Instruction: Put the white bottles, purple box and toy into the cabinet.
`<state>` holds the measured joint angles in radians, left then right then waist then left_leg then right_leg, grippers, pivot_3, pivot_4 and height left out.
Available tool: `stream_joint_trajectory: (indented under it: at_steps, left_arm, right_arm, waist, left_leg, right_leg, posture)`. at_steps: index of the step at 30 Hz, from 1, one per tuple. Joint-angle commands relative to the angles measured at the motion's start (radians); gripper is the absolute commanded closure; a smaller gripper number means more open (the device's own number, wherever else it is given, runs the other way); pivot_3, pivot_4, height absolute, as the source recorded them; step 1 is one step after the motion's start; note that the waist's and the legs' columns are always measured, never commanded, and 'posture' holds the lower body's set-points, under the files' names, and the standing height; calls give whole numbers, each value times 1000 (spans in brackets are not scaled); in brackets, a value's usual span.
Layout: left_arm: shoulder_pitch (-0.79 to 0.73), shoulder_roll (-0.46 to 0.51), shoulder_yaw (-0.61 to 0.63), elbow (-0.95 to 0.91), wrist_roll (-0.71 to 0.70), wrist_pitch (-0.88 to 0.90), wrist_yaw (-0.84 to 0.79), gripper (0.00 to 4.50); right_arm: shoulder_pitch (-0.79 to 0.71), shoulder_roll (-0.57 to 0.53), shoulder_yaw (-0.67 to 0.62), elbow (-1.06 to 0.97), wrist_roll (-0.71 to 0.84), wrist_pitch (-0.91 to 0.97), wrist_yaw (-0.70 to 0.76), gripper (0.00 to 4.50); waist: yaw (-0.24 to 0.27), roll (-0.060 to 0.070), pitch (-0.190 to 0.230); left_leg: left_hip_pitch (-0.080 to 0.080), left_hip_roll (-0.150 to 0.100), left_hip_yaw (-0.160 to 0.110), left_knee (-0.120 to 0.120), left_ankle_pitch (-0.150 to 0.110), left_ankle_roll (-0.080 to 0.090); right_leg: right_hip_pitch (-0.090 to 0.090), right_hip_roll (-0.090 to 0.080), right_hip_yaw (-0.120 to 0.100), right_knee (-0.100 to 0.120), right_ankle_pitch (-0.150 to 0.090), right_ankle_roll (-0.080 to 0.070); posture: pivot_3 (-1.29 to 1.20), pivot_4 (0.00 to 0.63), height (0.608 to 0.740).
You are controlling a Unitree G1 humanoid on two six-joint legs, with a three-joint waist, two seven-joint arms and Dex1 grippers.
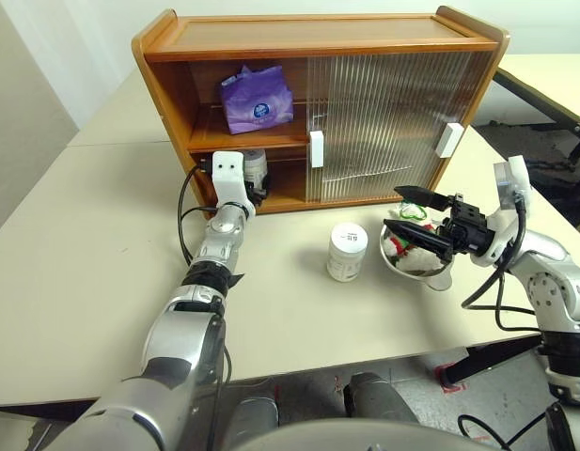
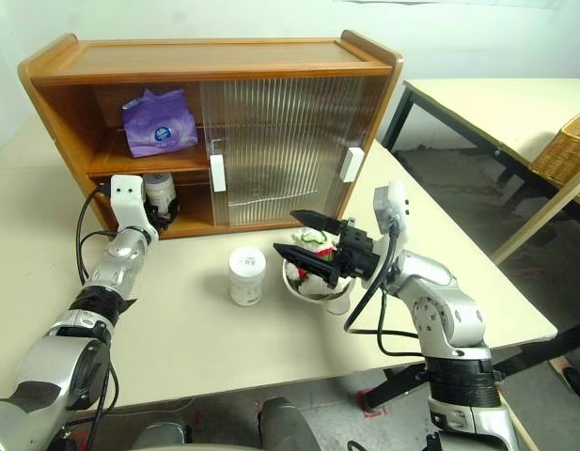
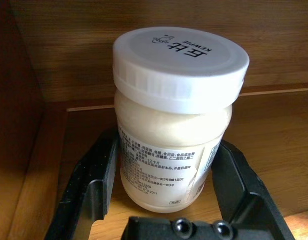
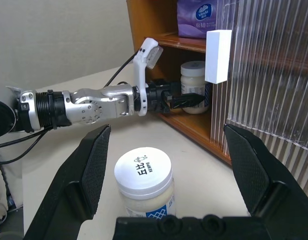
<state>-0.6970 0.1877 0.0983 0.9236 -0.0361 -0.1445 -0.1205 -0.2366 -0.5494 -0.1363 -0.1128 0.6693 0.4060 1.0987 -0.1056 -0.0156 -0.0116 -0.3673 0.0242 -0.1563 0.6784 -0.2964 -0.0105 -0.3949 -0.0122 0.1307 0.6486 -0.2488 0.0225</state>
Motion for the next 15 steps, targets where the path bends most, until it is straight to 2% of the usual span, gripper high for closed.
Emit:
stream_joint_trajectory:
  at_steps: [1, 15]
  left_arm:
    - [-4, -9, -8, -9, 3, -9, -15, 1427]
    - [-28, -24, -14, 24, 17, -15, -31, 1427]
  right_arm:
    - [-17, 2, 7, 2, 3, 1, 2, 0]
    - [-8, -2, 0, -11, 5, 2, -8, 0]
  waist:
    - [1, 0, 0]
    - [-3, 0, 0]
  left_leg:
    - [0, 0, 0, 0, 0, 0]
    - [1, 0, 0, 0, 0, 0]
  right_leg:
    - [0, 0, 0, 0, 0, 0]
    - [1, 0, 0, 0, 0, 0]
  posture:
    - [-225, 0, 740]
    - [-240, 0, 740]
